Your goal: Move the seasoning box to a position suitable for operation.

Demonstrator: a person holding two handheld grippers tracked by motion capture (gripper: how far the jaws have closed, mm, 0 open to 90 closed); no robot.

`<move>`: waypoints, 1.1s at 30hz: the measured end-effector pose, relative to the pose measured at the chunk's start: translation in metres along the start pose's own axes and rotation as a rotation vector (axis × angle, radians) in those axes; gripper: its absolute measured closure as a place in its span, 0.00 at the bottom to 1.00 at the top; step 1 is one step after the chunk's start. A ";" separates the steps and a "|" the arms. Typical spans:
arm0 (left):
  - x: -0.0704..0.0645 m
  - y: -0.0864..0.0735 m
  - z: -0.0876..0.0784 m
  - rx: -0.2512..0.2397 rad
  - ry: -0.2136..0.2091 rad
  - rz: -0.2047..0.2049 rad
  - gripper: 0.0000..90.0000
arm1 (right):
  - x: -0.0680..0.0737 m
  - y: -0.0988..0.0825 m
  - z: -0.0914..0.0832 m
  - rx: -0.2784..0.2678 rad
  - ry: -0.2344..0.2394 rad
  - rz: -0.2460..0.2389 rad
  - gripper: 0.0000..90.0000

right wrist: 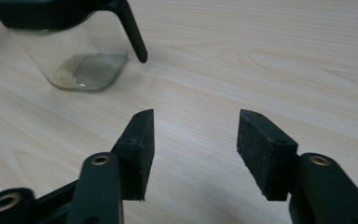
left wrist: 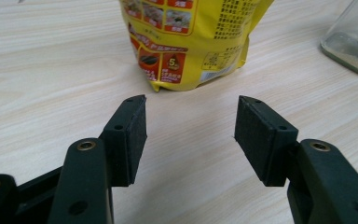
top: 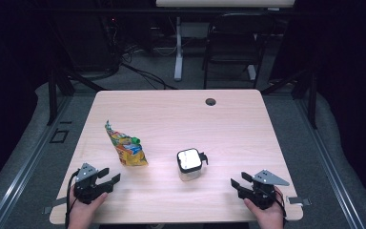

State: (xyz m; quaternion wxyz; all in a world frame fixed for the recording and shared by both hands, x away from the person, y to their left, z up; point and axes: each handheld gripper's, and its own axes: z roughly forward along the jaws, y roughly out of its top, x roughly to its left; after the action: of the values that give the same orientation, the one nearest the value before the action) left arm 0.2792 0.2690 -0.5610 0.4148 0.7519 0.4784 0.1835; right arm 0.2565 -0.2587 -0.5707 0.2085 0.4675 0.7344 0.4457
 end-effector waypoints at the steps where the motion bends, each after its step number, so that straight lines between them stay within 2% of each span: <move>1: 0.000 0.000 0.000 0.000 0.000 0.000 0.49 | 0.001 0.001 0.001 0.010 0.003 -0.018 0.54; 3: -0.001 0.000 0.002 0.000 -0.001 0.010 0.49 | 0.004 0.002 0.002 0.006 0.002 -0.025 0.55; 5: -0.001 -0.001 0.001 0.011 -0.008 0.006 0.49 | 0.007 0.005 0.002 0.018 -0.009 -0.061 0.58; 9: 0.000 -0.003 0.001 -0.010 -0.017 -0.015 0.48 | 0.016 0.008 0.005 0.031 -0.021 -0.075 0.61; 11: -0.001 -0.002 0.000 -0.013 -0.016 -0.009 0.49 | 0.017 0.009 0.006 0.034 -0.025 -0.079 0.62; 13: -0.003 -0.002 -0.002 -0.018 -0.021 -0.002 0.50 | 0.020 0.013 0.008 0.038 -0.018 -0.074 0.62; 19: -0.007 -0.001 -0.005 -0.010 -0.042 0.009 0.53 | 0.039 0.028 0.014 0.052 0.021 -0.157 0.67; 21: -0.007 -0.001 -0.006 -0.016 -0.041 0.006 0.54 | 0.040 0.030 0.016 0.055 0.031 -0.156 0.68; 23: -0.008 0.000 -0.006 -0.026 -0.048 0.004 0.56 | 0.044 0.035 0.027 0.049 0.038 -0.153 0.71; 29: -0.009 -0.001 -0.004 -0.015 -0.060 0.018 0.58 | 0.049 0.040 0.043 0.033 0.039 -0.135 0.72; 33: -0.009 -0.001 -0.004 -0.022 -0.063 0.021 0.58 | 0.053 0.045 0.054 0.015 0.020 -0.145 0.70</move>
State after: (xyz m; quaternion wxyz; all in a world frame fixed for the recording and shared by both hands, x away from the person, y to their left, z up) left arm 0.2717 0.2626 -0.5582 0.4357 0.7579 0.4550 0.1694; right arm 0.2931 -0.1801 -0.5540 0.2292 0.4100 0.7718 0.4286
